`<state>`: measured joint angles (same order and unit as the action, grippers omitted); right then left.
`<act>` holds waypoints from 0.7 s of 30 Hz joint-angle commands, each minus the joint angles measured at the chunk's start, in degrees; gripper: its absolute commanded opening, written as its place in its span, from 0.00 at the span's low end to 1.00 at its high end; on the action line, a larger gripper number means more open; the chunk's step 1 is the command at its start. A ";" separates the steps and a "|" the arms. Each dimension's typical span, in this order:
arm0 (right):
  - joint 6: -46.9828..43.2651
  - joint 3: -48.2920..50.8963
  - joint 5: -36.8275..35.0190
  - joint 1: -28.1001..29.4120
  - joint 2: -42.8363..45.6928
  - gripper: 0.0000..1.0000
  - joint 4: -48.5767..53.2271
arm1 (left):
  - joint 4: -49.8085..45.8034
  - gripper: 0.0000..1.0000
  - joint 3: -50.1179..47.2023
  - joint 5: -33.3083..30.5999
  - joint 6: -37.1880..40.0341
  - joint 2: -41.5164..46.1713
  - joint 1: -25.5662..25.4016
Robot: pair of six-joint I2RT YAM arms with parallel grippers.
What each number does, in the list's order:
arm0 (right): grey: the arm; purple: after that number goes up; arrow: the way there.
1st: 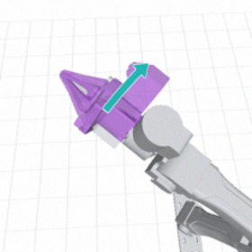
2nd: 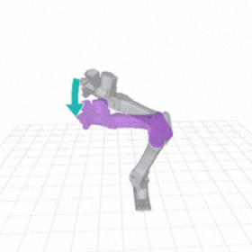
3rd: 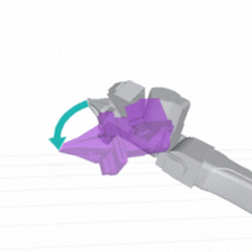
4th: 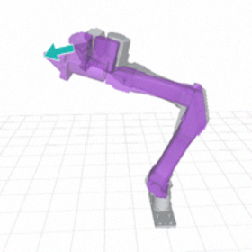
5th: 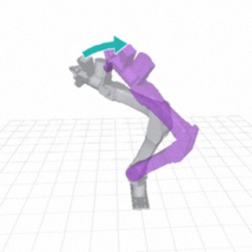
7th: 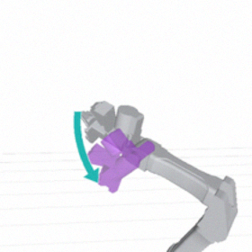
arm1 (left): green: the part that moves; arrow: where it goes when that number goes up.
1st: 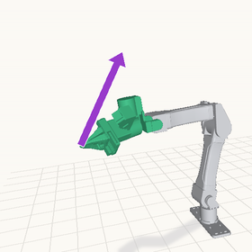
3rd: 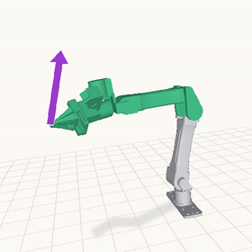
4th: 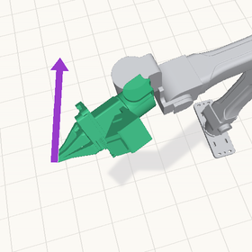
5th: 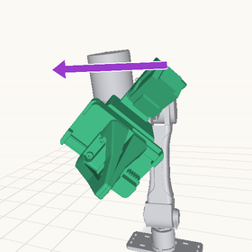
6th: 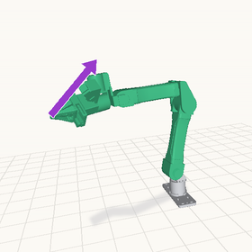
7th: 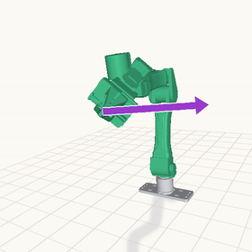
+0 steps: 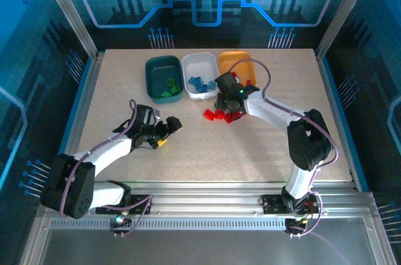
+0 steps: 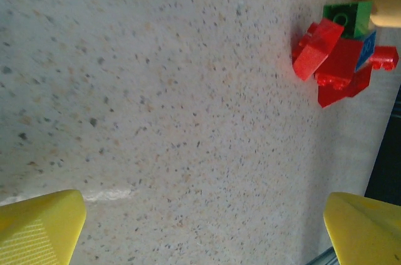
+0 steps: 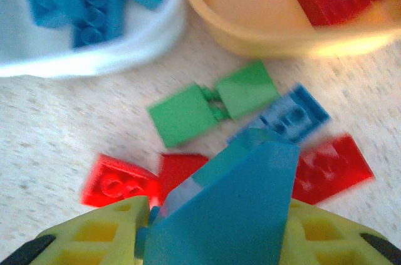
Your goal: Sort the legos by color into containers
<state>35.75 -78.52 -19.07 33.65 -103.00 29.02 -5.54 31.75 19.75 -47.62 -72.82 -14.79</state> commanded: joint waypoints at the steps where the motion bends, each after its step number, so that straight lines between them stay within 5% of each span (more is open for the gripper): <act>1: -6.48 -7.95 1.67 -0.10 -5.77 0.42 -2.14 | -3.30 0.99 2.04 -0.17 1.65 -0.14 0.94; 10: -12.54 -25.51 3.61 -2.11 -19.95 0.44 2.22 | -4.92 0.99 1.05 1.76 1.51 2.14 1.07; 14: -13.02 -31.56 4.95 -2.88 -23.57 0.56 4.58 | -4.65 0.99 0.60 2.05 1.35 3.16 1.07; 21: -13.73 -32.65 4.51 -2.41 -20.27 0.66 5.61 | -4.48 0.99 0.99 2.23 1.04 4.06 1.10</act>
<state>22.85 -111.11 -14.72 31.09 -126.48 33.01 -8.80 32.12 20.64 -47.51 -70.08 -14.02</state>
